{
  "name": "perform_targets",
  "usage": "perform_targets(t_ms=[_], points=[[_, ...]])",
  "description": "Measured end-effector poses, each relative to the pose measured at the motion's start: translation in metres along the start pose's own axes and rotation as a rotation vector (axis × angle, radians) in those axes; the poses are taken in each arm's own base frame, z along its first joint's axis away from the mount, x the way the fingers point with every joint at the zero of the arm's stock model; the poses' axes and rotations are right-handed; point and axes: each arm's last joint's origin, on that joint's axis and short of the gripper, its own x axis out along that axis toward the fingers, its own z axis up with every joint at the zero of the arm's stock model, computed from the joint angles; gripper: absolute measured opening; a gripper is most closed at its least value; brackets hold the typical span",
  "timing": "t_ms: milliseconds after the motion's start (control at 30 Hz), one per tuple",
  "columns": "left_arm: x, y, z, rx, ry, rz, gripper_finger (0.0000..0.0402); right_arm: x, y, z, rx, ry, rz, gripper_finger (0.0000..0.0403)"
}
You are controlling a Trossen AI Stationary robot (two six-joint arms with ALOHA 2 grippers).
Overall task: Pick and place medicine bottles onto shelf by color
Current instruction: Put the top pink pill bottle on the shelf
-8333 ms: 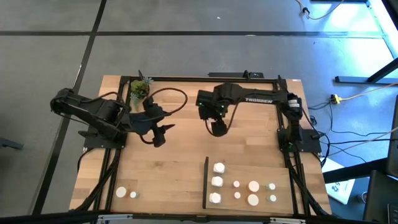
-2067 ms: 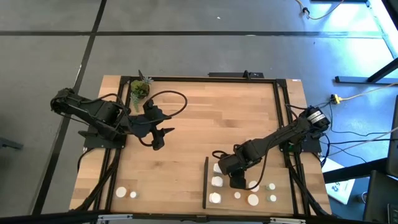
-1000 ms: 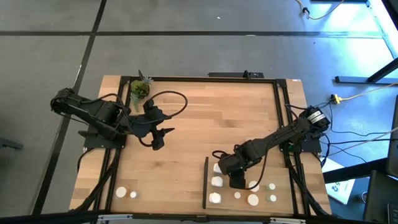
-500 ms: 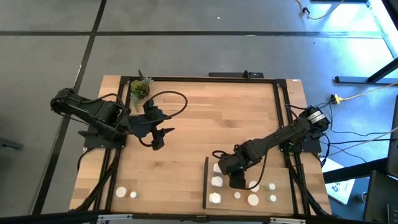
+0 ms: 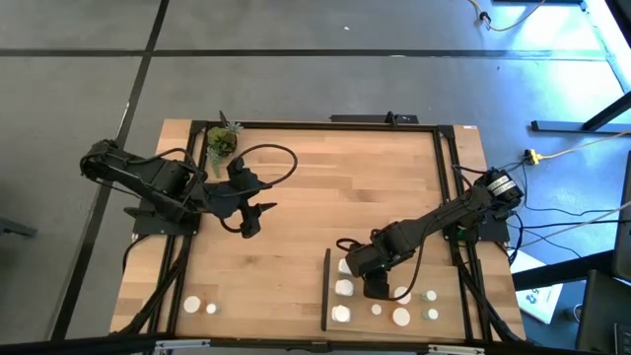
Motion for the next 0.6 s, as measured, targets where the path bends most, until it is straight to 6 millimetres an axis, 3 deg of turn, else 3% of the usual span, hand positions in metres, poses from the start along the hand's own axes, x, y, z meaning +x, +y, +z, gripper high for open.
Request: perform_targets(t_ms=[300, 600], points=[[0.0000, -0.0001, 0.0000, 0.000, 0.000, 0.000, 0.0210, 0.0001, -0.0001, 0.0001, 0.028, 0.003, 0.003, 0.0199], [0.0000, 0.0000, 0.0000, 0.000, 0.000, 0.000, 0.0210, -0.0006, -0.0022, 0.0014, 0.038, 0.028, 0.034, 0.0204]])
